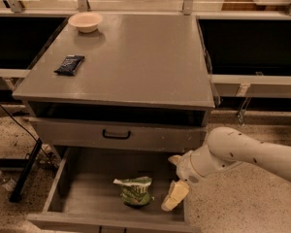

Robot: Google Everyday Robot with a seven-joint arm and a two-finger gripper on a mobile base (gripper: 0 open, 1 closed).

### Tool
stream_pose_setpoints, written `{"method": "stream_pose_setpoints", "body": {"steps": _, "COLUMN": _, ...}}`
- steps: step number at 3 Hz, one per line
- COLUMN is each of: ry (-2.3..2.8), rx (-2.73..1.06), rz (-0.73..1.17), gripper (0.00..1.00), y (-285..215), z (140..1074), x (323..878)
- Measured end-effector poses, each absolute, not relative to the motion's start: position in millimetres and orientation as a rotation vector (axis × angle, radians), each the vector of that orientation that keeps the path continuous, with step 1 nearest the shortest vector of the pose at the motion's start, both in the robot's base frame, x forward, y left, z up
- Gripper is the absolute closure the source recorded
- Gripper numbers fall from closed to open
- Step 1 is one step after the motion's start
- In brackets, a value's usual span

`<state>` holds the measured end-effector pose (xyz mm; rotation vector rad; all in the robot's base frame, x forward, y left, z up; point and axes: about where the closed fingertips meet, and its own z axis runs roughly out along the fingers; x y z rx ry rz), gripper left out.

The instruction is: Pick green jalapeno chip bag from middle drawer and place on counter

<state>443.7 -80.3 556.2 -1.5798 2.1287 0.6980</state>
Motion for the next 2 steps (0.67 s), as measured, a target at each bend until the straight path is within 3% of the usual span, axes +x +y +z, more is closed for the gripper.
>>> {"method": "stream_pose_setpoints", "body": {"steps": 2, "ry": 2.126, "rx": -1.542, "rz": 0.811, "gripper": 0.00, "y": -63, "z": 532, "x": 448}}
